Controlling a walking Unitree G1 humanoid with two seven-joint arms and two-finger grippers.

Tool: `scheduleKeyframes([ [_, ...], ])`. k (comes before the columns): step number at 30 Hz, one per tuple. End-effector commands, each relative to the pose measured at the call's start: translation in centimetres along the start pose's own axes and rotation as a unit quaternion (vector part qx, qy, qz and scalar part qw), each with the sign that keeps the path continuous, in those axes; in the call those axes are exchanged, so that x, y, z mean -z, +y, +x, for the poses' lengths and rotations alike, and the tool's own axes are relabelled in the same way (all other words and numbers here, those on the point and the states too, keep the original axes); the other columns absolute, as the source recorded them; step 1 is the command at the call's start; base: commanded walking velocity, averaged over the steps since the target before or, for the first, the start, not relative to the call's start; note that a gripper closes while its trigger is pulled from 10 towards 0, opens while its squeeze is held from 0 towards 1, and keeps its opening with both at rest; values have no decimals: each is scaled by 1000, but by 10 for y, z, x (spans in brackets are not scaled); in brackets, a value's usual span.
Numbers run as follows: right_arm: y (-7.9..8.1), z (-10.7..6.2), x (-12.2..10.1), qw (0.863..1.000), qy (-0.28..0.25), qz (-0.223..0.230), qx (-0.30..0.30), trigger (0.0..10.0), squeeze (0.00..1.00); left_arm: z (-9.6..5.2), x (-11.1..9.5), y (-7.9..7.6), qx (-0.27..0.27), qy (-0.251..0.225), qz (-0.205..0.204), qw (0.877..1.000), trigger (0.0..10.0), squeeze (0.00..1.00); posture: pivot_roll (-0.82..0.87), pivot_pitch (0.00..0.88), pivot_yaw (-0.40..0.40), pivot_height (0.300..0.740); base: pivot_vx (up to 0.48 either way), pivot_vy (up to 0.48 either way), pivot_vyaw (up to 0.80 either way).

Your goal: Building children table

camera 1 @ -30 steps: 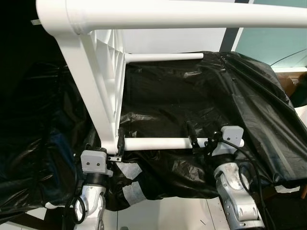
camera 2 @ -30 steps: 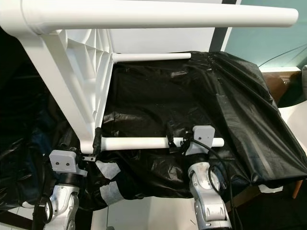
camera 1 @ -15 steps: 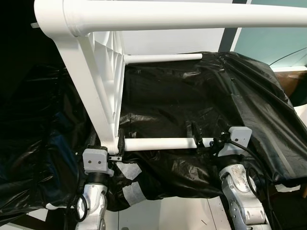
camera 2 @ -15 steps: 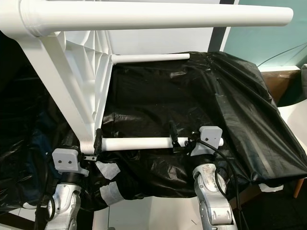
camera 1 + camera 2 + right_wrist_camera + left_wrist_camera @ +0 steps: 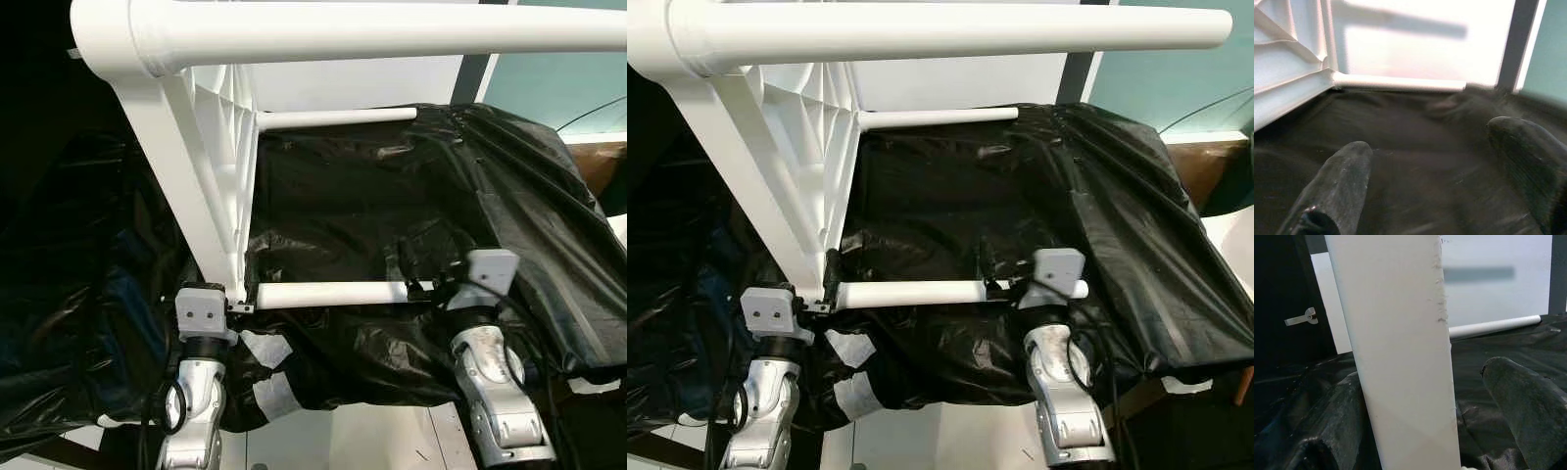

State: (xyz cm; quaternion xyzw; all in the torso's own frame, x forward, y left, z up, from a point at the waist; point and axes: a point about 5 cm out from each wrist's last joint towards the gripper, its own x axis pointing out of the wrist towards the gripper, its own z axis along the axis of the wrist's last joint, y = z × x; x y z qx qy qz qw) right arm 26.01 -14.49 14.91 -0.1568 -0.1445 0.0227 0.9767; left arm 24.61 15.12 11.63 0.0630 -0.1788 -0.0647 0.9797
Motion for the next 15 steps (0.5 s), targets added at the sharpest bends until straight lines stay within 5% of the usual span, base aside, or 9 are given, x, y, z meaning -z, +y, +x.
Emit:
scheduleKeyframes([
  [1, 2, 6, -11, 997, -31, -68, 2, 10000, 0, 0, -2, -1, -5, 2, 5, 1000, 10000, 0, 85, 0, 1, 740, 0, 0, 0],
  [6, 5, 12, -25, 987, -71, -143, -8, 10000, 0, -2, -4, -1, -7, 4, 7, 1000, 10000, 0, 83, 0, 4, 740, 0, 0, 0],
  [11, 13, 18, -46, 959, -145, -240, -40, 10000, 0, -5, -2, -6, -1, 11, 5, 1000, 10000, 0, 76, 0, 4, 740, 0, 0, 0],
  [15, 15, 19, -53, 946, -170, -271, -49, 10000, 0, -5, -1, -7, -2, 12, 6, 1000, 10000, 0, 75, 0, 2, 740, 0, 0, 0],
])
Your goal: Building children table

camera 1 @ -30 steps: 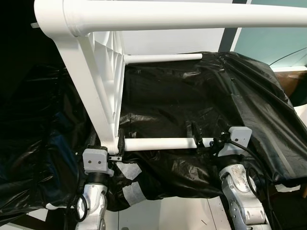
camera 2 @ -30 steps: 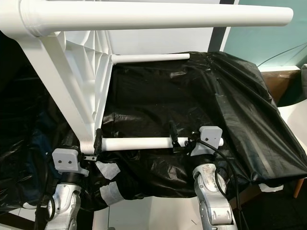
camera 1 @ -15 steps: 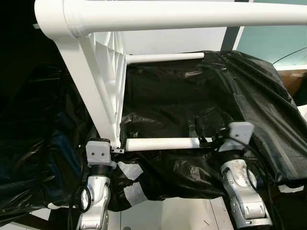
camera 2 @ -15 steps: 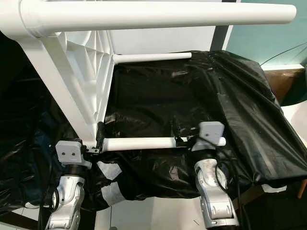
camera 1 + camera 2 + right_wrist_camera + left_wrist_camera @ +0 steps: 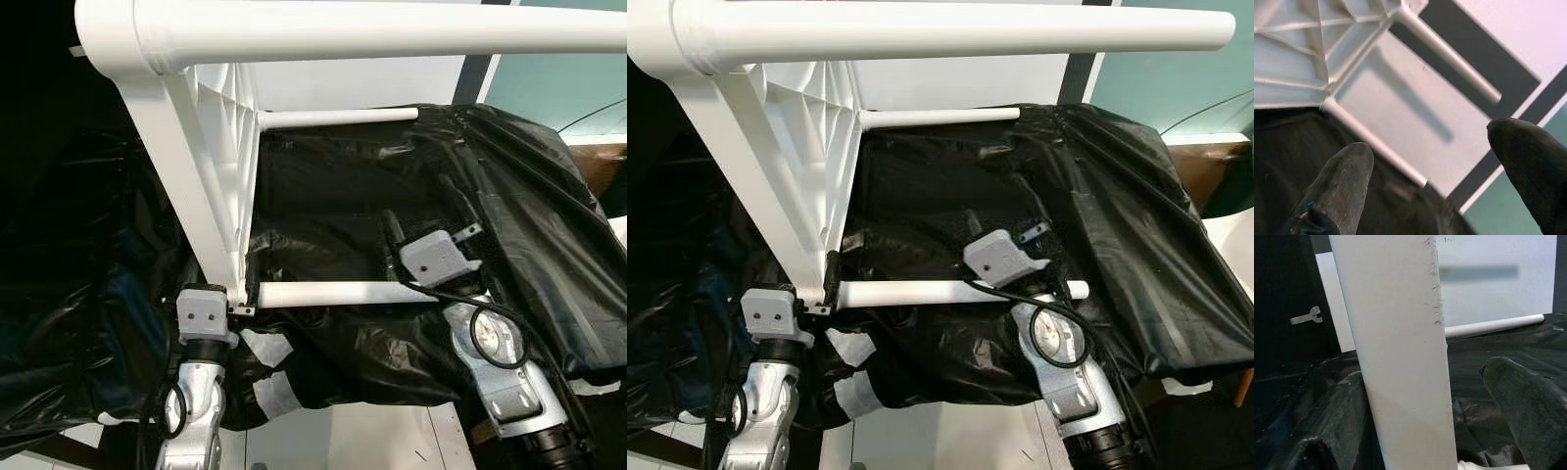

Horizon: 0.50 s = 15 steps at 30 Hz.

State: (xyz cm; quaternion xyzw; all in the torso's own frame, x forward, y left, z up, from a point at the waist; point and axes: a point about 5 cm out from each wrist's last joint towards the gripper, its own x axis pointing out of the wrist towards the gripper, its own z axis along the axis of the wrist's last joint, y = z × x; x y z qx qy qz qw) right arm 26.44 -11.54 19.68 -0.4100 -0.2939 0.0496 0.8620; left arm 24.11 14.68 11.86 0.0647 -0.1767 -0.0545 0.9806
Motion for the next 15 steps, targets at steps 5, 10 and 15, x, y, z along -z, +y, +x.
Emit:
scheduleKeyframes([
  [5, 0, 7, -12, 997, -40, -59, -11, 10000, 0, -2, 8, -3, 7, 17, 2, 1000, 10000, 0, 67, 0, 0, 740, 0, 0, 0],
  [10, -8, 9, -14, 996, -43, -81, 10, 10000, 0, -2, 11, -2, 9, 23, 1, 1000, 10000, 0, 60, 0, 0, 740, 0, 0, 0],
  [15, -6, 4, -4, 998, -7, -53, 20, 10000, 0, -2, 11, -2, 15, 25, 1, 1000, 10000, 0, 59, 0, 1, 740, 0, 0, 0],
])
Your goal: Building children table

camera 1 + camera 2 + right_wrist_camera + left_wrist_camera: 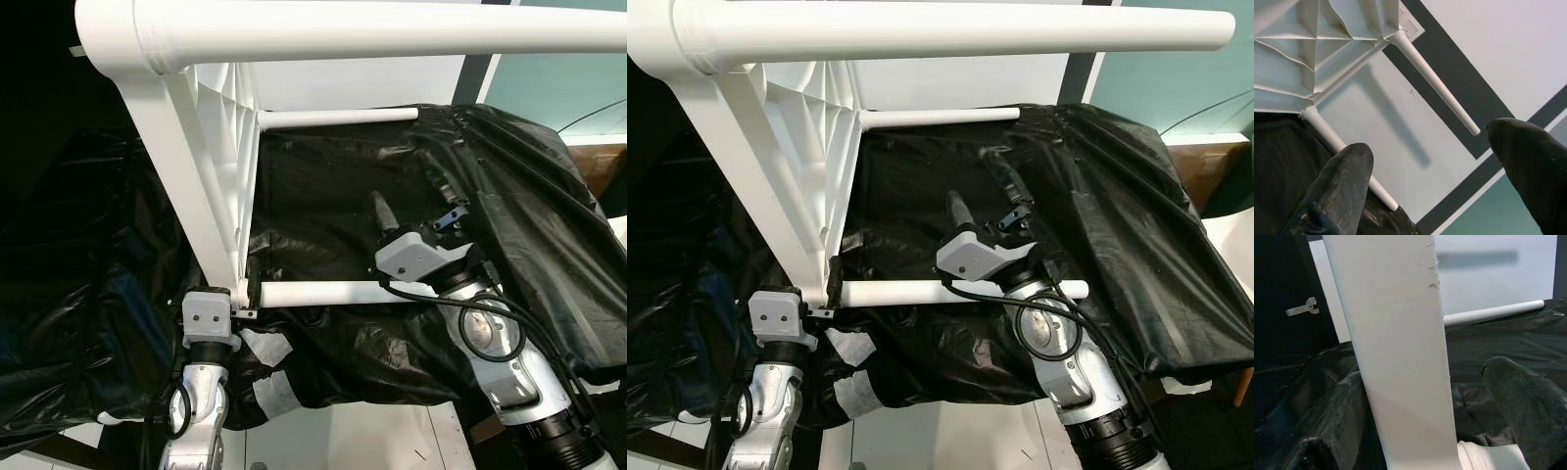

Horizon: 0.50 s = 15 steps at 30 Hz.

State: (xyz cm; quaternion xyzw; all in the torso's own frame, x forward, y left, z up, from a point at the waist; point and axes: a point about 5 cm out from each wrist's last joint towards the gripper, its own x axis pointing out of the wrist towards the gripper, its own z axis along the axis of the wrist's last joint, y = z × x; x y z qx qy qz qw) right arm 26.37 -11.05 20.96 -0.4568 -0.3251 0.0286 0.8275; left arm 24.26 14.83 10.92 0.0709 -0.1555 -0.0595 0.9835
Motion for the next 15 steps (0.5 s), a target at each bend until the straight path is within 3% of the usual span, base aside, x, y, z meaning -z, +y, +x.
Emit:
scheduleKeyframes([
  [1, 3, -7, 9, 999, 32, 14, 0, 10000, 0, 0, 2, -3, 13, 7, -2, 1000, 10000, 0, 60, 0, 1, 740, 0, 0, 0],
  [8, 6, -13, 13, 998, 51, 24, -3, 10000, 0, -7, 12, -1, 19, 24, 3, 1000, 10000, 0, 54, 0, 4, 740, 0, 0, 0],
  [15, 6, -10, 7, 999, 28, 10, -10, 10000, 0, -9, 18, -2, 19, 29, 1, 999, 10000, 0, 53, 0, -1, 740, 0, 0, 0],
])
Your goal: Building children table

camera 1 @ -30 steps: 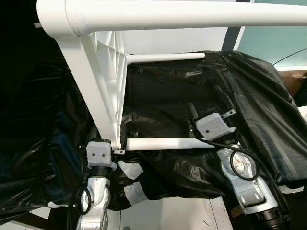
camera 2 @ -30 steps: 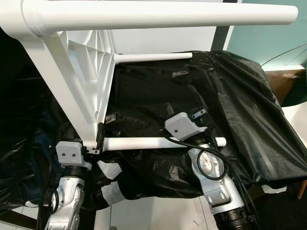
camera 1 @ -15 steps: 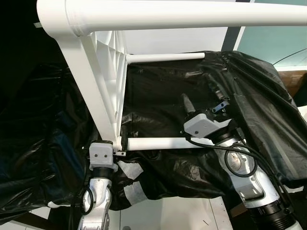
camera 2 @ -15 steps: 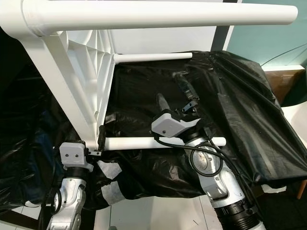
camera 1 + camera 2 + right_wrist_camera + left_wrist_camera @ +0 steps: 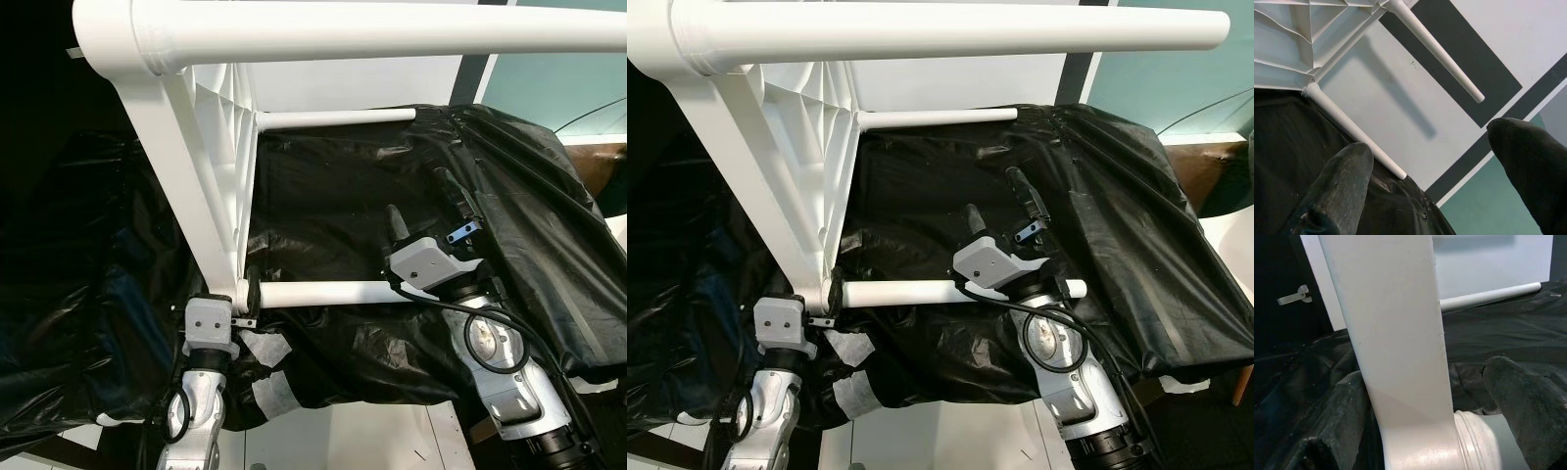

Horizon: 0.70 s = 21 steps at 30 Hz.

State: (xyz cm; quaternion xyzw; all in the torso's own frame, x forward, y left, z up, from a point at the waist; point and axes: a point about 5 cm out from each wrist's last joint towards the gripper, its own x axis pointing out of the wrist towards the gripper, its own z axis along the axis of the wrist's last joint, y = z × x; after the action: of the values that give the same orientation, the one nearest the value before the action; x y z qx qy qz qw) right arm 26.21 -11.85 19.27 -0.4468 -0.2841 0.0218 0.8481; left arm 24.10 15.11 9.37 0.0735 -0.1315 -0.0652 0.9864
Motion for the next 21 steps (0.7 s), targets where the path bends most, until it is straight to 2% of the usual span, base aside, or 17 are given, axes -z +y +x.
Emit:
scheduleKeyframes([
  [1, -2, 3, -8, 1000, -27, -14, -6, 10000, 0, -3, 5, -3, 12, 7, 0, 1000, 10000, 0, 54, 0, -3, 740, 0, 0, 0],
  [9, -4, 5, -11, 999, -44, -27, -9, 10000, 0, -5, 9, -1, 8, 13, 1, 1000, 10000, 0, 62, 0, -15, 740, 0, 0, 0],
  [11, -4, 4, -8, 999, -38, -25, -11, 10000, 0, -17, 15, 5, 3, 29, -3, 1000, 10000, 0, 63, 0, -20, 740, 0, 0, 0],
  [14, -3, 2, -7, 999, -35, -25, -14, 10000, 0, -24, 15, 7, 6, 31, -10, 999, 10000, 0, 66, 0, -21, 740, 0, 0, 0],
  [16, -2, -1, -4, 999, -30, -26, -19, 10000, 0, -37, 10, 11, 10, 24, -20, 999, 10000, 0, 77, 0, -22, 740, 0, 0, 0],
  [20, -2, -2, -3, 999, -28, -27, -21, 10000, 0, -45, 4, 12, 13, 18, -19, 1000, 10000, 0, 83, 0, -22, 740, 0, 0, 0],
  [21, -1, -2, -3, 999, -28, -27, -22, 10000, 0, -51, 2, 13, 17, 17, -16, 1000, 10000, 0, 83, 0, -22, 740, 0, 0, 0],
])
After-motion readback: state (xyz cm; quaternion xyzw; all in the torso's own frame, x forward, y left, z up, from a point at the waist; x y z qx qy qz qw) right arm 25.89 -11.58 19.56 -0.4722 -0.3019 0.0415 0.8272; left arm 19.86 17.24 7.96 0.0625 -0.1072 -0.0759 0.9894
